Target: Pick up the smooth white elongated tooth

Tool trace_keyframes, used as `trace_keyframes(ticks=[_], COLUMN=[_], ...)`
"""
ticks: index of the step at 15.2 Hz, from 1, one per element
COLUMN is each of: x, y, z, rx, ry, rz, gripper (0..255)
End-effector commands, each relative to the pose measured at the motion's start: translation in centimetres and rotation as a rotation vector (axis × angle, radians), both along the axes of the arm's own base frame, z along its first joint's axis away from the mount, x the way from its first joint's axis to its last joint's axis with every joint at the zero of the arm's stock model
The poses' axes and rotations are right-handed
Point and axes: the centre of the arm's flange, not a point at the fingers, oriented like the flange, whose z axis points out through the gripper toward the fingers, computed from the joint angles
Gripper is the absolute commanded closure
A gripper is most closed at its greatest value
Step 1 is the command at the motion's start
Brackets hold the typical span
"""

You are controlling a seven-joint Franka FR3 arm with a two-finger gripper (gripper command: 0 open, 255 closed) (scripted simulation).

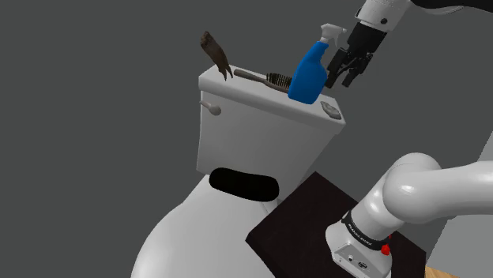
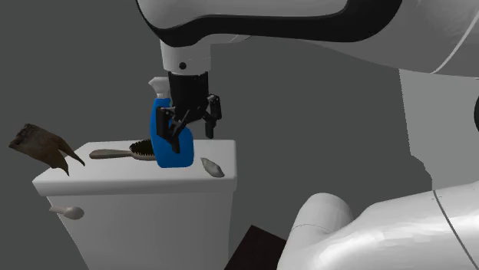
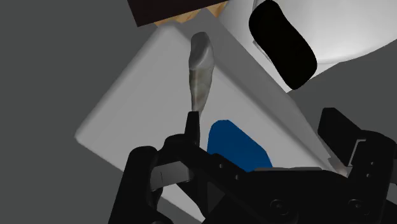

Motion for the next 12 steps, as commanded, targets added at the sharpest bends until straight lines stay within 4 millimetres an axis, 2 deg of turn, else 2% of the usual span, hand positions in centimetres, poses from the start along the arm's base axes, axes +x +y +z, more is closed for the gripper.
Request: trace_keyframes(ticks=[1, 6, 12], x=[0.0, 1.2, 1.2], y=[0.0, -5.7, -5.7], z=[0.0, -4.6, -7.8], rx=[0.0, 0.067, 0.067], ry=[0.0, 0.105, 0.105], rz=[0.0, -0.059, -0.059], gripper=[0, 0, 0])
